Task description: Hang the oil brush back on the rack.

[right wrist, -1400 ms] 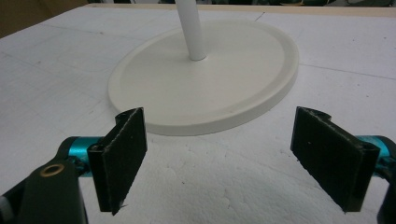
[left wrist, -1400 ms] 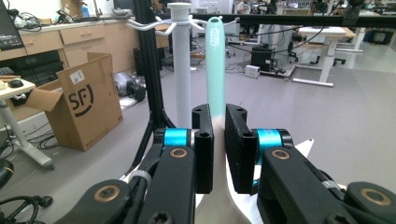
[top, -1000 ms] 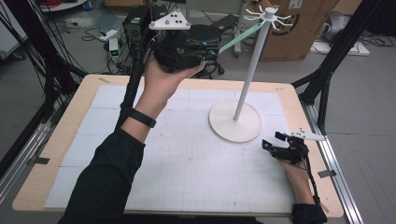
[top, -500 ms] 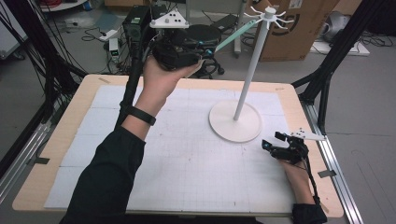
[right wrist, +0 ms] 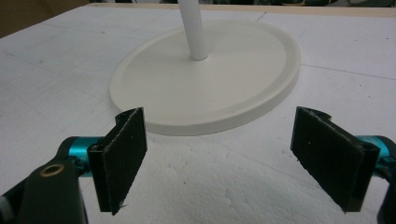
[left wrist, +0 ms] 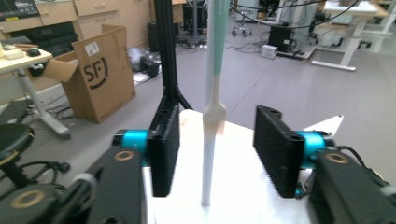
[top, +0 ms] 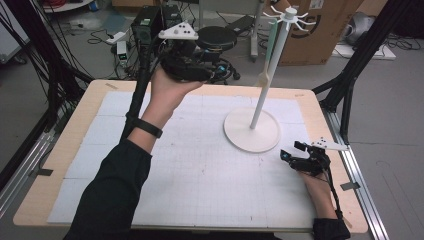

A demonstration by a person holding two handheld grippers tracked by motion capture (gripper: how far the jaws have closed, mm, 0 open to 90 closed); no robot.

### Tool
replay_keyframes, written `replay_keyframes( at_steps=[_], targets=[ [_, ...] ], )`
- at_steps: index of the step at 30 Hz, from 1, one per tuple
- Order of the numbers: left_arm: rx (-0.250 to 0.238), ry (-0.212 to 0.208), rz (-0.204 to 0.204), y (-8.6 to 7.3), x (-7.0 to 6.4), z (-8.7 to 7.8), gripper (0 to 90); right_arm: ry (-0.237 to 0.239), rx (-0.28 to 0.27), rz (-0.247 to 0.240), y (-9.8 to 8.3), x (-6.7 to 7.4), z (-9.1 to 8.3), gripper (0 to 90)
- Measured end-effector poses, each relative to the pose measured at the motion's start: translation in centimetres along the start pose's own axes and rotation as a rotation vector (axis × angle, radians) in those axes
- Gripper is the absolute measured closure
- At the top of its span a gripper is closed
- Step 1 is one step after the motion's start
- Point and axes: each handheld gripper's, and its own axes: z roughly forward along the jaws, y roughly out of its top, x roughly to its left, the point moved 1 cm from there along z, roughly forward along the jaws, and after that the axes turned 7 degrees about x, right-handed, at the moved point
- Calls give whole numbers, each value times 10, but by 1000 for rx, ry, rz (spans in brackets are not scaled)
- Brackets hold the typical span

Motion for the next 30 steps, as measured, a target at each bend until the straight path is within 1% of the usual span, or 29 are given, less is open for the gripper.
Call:
replay_keyframes(
  at_steps=[2,3,4,8,9,11,12,15,16,17,19,20,22,24,26,28,30],
  targets=[
    [30,16,0,-16,5,-6,418,0,2,2,0,0,0,178],
    [36,22,-9,-26,8,-9,396,-1,2,0,0,0,0,178],
    [40,19,-14,-36,11,-14,371,-2,-1,-3,0,0,0,178],
    [31,23,-55,-79,25,-36,312,-1,2,1,0,0,0,177],
    [23,25,-69,-89,27,-42,307,-3,0,-4,0,0,0,178],
    [4,31,-86,-110,33,-54,298,-2,4,-1,0,0,0,177],
    [2,30,-94,-119,35,-60,293,-3,3,-3,0,0,0,178],
    [11,35,-100,-145,39,-74,278,-4,3,-3,0,0,0,178],
    [23,37,-96,-154,40,-78,267,-5,3,-4,0,0,0,177],
    [40,49,-86,-162,40,-81,258,-5,4,-1,0,0,0,177],
    [63,64,-71,-178,40,-88,258,-6,4,-3,0,0,0,178],
    [68,74,-56,-185,40,-92,259,-6,4,-5,0,0,0,178],
    [77,83,-45,-199,41,-99,261,-7,6,-4,0,0,0,177],
    [78,93,-54,-213,43,-105,260,-9,5,-4,0,0,0,178],
    [88,99,-75,-225,46,-110,256,-10,5,-3,0,0,0,178],
    [86,117,-84,-236,48,-114,240,-9,5,-3,0,0,0,178],
    [95,128,-108,-245,50,-116,232,-9,6,-5,0,0,0,177]
  ],
)
